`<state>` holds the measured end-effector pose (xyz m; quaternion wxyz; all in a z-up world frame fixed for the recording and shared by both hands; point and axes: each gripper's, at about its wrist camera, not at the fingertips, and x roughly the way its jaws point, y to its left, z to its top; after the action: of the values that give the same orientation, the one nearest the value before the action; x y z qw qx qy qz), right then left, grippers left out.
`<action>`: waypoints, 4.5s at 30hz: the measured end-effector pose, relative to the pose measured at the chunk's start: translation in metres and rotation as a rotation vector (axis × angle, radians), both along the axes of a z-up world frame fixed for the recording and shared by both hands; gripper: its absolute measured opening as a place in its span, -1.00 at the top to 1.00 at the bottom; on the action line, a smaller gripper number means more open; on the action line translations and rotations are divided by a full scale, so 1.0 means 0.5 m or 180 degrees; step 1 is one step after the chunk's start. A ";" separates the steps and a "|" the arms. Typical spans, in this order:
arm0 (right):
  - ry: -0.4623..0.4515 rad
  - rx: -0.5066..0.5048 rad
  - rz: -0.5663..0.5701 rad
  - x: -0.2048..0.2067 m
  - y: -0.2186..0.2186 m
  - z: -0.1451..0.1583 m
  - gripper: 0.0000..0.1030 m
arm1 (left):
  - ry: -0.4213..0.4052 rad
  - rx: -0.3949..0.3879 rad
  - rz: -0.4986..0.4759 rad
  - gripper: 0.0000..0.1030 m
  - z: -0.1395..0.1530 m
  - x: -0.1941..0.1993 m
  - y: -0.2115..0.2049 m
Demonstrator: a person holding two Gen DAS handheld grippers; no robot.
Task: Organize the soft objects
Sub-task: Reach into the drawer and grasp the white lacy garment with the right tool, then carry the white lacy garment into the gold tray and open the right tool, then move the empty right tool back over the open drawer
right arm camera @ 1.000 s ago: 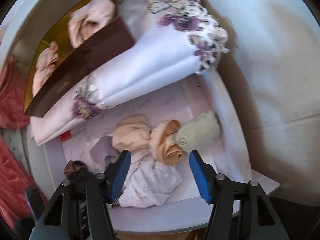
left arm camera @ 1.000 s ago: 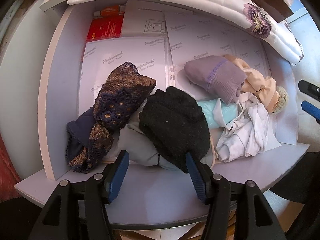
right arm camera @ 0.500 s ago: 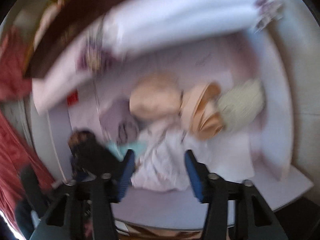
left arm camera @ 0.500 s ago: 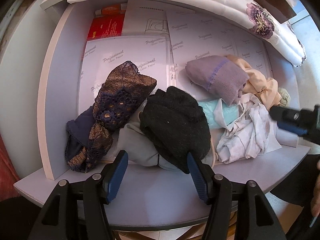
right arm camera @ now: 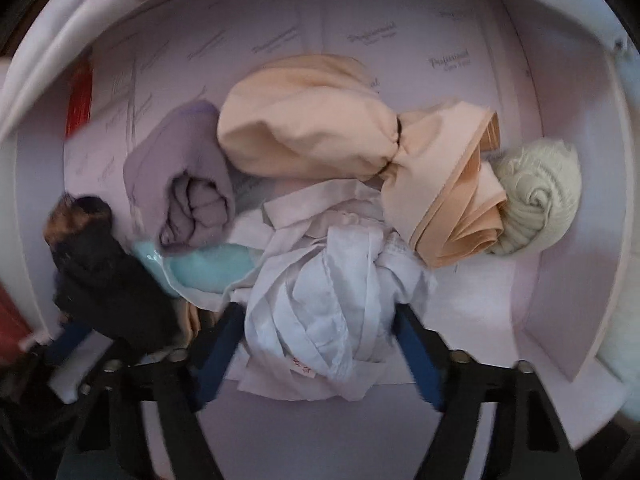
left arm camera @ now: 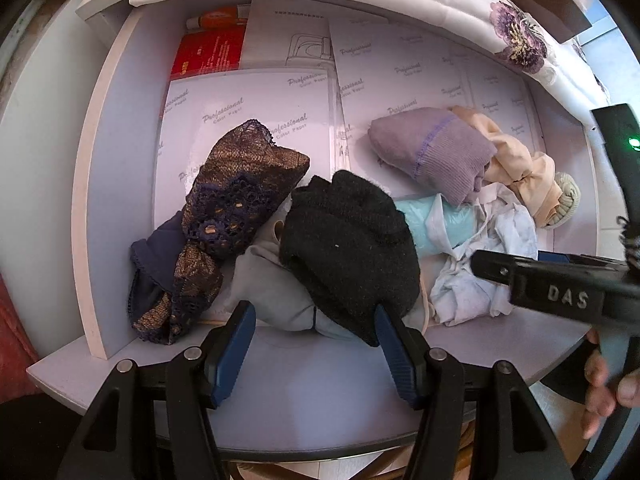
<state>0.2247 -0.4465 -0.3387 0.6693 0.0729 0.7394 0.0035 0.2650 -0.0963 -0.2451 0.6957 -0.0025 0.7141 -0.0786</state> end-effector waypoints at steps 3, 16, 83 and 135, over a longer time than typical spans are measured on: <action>-0.0091 0.0044 -0.0014 -0.013 0.003 0.028 0.07 | 0.0004 0.0000 -0.0002 -0.22 -0.001 0.001 0.001; -0.0886 0.0118 0.0366 -0.066 0.034 0.237 0.24 | 0.0008 -0.0023 -0.0024 -0.22 0.000 0.000 -0.001; -0.2456 -0.1620 0.1672 0.313 0.248 0.359 -0.53 | -0.0074 0.0012 -0.0025 -0.24 0.007 -0.012 -0.009; -0.0643 -0.0538 -0.0021 -0.062 -0.003 0.099 -0.63 | -0.0116 -0.0035 -0.0045 -0.24 0.012 -0.015 -0.002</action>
<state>0.1935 -0.4482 -0.2892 0.7441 0.0180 0.6656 -0.0537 0.2577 -0.0973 -0.2390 0.7079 0.0000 0.7009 -0.0875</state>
